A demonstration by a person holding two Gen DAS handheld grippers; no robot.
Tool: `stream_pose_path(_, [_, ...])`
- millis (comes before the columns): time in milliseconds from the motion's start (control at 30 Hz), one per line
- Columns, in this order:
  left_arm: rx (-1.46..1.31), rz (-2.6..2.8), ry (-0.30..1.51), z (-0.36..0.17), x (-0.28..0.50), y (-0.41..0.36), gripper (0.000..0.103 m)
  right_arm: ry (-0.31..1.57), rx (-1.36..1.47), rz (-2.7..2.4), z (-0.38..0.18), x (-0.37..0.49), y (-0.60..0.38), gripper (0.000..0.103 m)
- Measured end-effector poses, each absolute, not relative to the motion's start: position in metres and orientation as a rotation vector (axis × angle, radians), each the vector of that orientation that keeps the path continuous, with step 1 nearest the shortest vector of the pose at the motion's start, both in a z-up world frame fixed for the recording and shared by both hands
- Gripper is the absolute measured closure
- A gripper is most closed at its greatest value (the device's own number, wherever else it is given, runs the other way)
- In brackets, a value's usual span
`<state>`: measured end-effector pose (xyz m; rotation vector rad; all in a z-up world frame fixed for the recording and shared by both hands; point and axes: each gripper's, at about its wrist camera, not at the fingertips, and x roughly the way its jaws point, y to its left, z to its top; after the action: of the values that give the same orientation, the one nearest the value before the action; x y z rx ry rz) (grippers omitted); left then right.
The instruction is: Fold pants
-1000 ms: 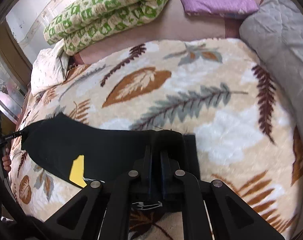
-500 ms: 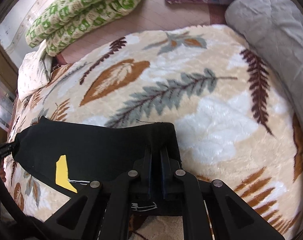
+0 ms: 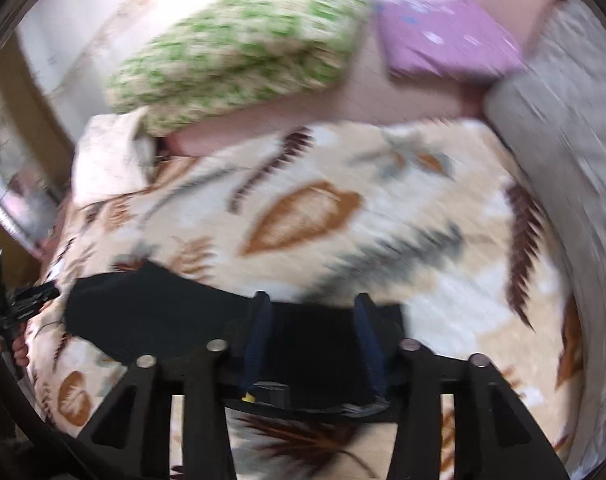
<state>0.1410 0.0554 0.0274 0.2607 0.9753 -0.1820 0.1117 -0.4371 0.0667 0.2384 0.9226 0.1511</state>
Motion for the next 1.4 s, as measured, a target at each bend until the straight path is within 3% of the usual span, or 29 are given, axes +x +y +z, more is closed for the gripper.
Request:
stream_pose_path(167, [0.261, -0.181, 0.999, 0.026, 0.140, 0.064, 0.049, 0.912, 0.247, 0.280, 0.074, 0.130, -0.384, 0.057])
stream_pose_path(433, [0.106, -0.306, 1.062, 0.019, 0.167, 0.035, 0.049, 0.985, 0.249, 0.454, 0.039, 0.177, -0.306, 0.056])
stream_pose_path(867, [0.461, -0.462, 1.143, -0.016, 0.216, -0.034, 0.043, 1.196, 0.143, 0.594, -0.032, 0.262, -0.236, 0.056])
stream_pose_path(1233, [0.714, -0.548, 1.127, -0.042, 0.237, -0.051, 0.043, 1.268, 0.093, 0.701, -0.059, 0.278, -0.214, 0.056])
stream_pose_path(1333, [0.777, -0.541, 1.129, -0.056, 0.234, -0.055, 0.043, 1.234, 0.049, 0.752, -0.055, 0.272, -0.208, 0.078])
stream_pose_path(1400, [0.776, -0.547, 1.122, -0.058, 0.232, -0.055, 0.043, 1.211, 0.018, 0.744, -0.053, 0.270, -0.209, 0.086])
